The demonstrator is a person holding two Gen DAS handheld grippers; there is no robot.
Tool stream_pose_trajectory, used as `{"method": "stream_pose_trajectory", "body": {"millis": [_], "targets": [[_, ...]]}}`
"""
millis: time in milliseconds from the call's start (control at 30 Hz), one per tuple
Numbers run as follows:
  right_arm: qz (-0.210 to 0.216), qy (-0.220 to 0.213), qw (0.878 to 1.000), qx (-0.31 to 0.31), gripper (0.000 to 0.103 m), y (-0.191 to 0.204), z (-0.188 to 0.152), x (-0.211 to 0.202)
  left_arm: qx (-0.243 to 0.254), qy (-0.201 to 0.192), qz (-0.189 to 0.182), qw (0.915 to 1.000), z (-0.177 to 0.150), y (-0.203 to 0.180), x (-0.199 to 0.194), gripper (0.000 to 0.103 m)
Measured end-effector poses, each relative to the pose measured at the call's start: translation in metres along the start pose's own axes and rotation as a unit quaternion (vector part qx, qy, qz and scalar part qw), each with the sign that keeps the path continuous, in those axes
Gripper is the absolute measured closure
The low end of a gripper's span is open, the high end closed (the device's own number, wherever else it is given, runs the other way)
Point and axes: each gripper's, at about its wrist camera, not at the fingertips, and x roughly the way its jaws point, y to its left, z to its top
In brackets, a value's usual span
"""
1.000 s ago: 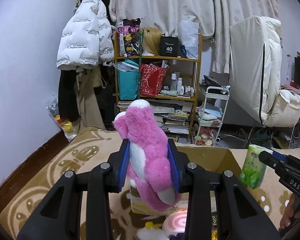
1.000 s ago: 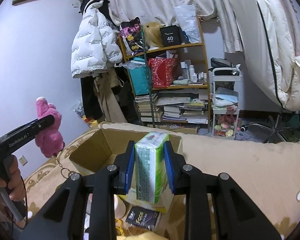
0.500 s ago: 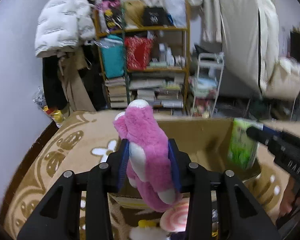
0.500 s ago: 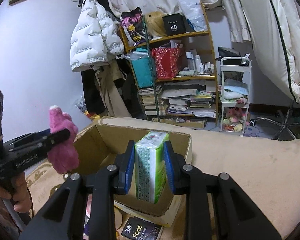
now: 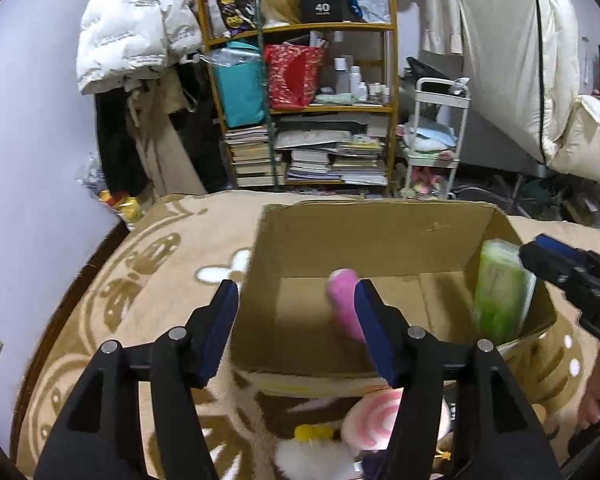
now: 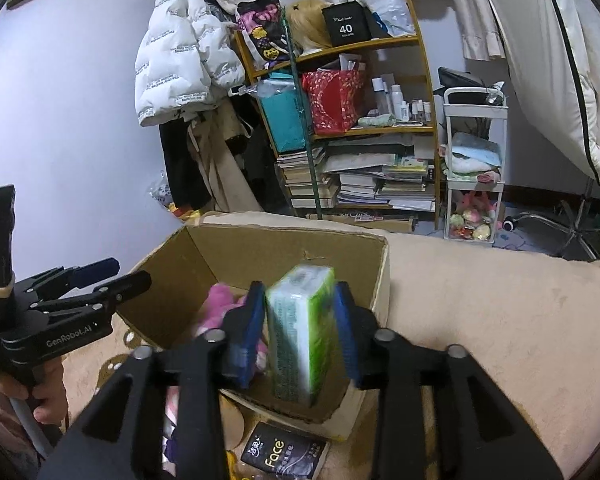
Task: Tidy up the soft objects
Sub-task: 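Open both grippers to drop the bear and tissue pack into the box, then grasp the purple-haired doll with the left gripper while the right grasps the yellow dog plush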
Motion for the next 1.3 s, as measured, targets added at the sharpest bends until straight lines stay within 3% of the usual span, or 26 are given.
{"method": "stream_pose_trajectory", "body": {"millis": [67, 167, 233, 300, 367, 533, 900, 1067, 1300], "targets": [[-0.004, -0.006, 1.000, 0.008, 0.043, -0.001, -0.002, -0.007, -0.007, 0.003, 0.014, 0.9999, -0.003, 0.004, -0.004, 0.032], [-0.005, -0.017, 1.000, 0.015, 0.034, -0.001, -0.003, -0.019, -0.010, 0.001, 0.006, 0.9999, -0.006, 0.009, -0.014, 0.026], [-0.003, -0.023, 1.000, 0.021, 0.023, -0.001, -0.003, -0.027, -0.009, -0.004, 0.011, 0.9999, -0.008, 0.011, -0.022, 0.018], [-0.004, -0.025, 0.999, 0.030, 0.005, 0.001, -0.004, -0.035, -0.016, -0.010, 0.016, 0.9997, -0.010, 0.014, -0.032, 0.011], [-0.012, -0.025, 0.999, 0.035, 0.000, 0.003, -0.005, -0.043, -0.028, -0.020, 0.014, 0.9993, -0.013, 0.018, -0.042, 0.009], [-0.020, -0.018, 0.999, 0.042, 0.000, 0.008, -0.010, -0.063, -0.032, -0.024, 0.012, 0.9991, -0.023, 0.020, -0.067, 0.003], [-0.029, 0.011, 0.999, 0.032, 0.000, 0.027, -0.027, -0.111, -0.011, -0.028, -0.005, 0.9995, -0.052, 0.006, -0.135, 0.002], [-0.027, 0.026, 0.999, 0.019, 0.000, 0.034, -0.035, -0.123, -0.013, -0.018, -0.012, 0.9997, -0.061, 0.006, -0.148, 0.002], [-0.039, 0.040, 0.997, 0.051, 0.000, 0.029, -0.045, -0.130, -0.028, 0.016, -0.033, 0.9989, -0.076, 0.009, -0.146, 0.002]]}}
